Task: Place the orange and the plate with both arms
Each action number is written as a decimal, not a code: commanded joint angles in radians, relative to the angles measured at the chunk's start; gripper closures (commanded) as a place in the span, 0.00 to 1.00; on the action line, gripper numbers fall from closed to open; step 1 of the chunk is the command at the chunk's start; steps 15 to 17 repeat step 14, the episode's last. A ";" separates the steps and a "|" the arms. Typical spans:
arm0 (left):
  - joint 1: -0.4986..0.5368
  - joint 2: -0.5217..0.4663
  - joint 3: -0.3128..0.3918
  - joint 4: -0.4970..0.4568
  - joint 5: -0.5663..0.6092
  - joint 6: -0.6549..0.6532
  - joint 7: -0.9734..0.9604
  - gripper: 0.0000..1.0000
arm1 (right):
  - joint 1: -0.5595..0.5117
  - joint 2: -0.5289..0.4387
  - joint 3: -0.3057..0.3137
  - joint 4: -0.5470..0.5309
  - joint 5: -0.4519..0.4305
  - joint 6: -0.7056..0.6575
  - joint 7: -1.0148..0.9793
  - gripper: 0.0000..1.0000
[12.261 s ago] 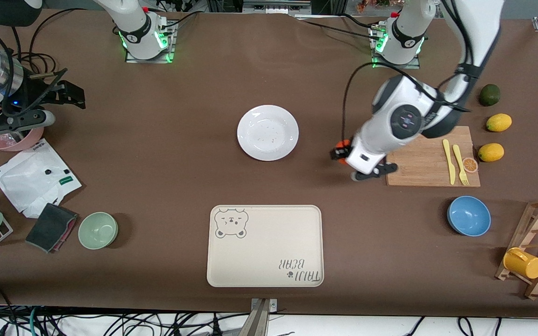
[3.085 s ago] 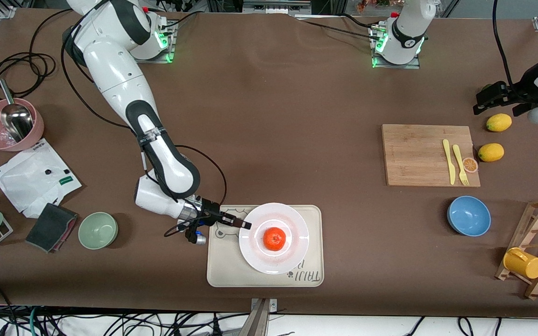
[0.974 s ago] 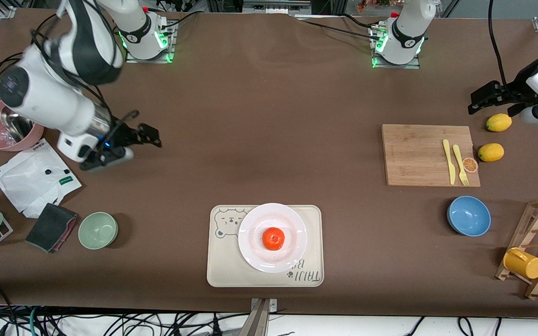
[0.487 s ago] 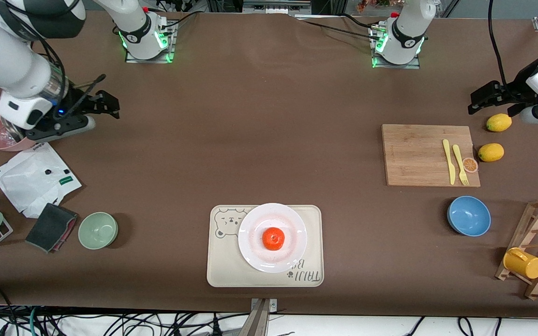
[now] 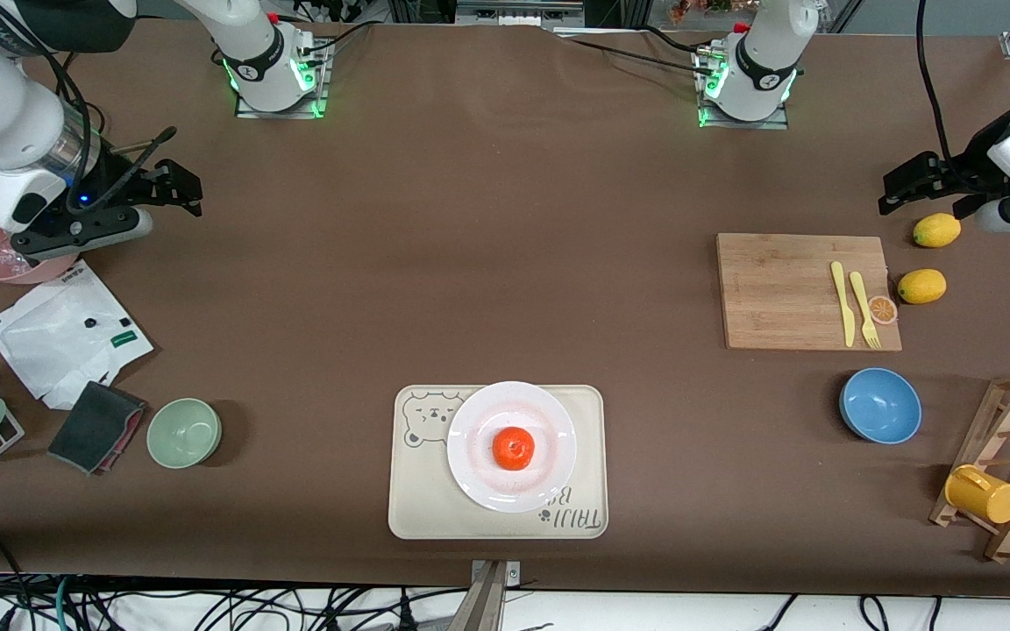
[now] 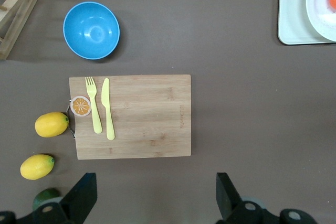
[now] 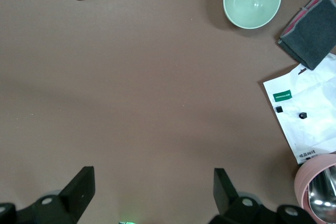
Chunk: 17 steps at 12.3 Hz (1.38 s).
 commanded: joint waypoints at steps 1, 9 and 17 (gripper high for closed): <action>0.002 0.008 0.004 0.019 -0.019 -0.014 0.009 0.00 | 0.004 0.027 0.003 0.061 -0.005 -0.039 0.017 0.00; 0.002 0.008 0.004 0.018 -0.017 -0.010 0.009 0.00 | 0.001 0.027 0.000 0.066 -0.005 -0.055 0.017 0.00; 0.002 0.008 0.004 0.018 -0.017 -0.011 0.009 0.00 | 0.002 0.027 0.000 0.072 -0.014 -0.070 0.016 0.00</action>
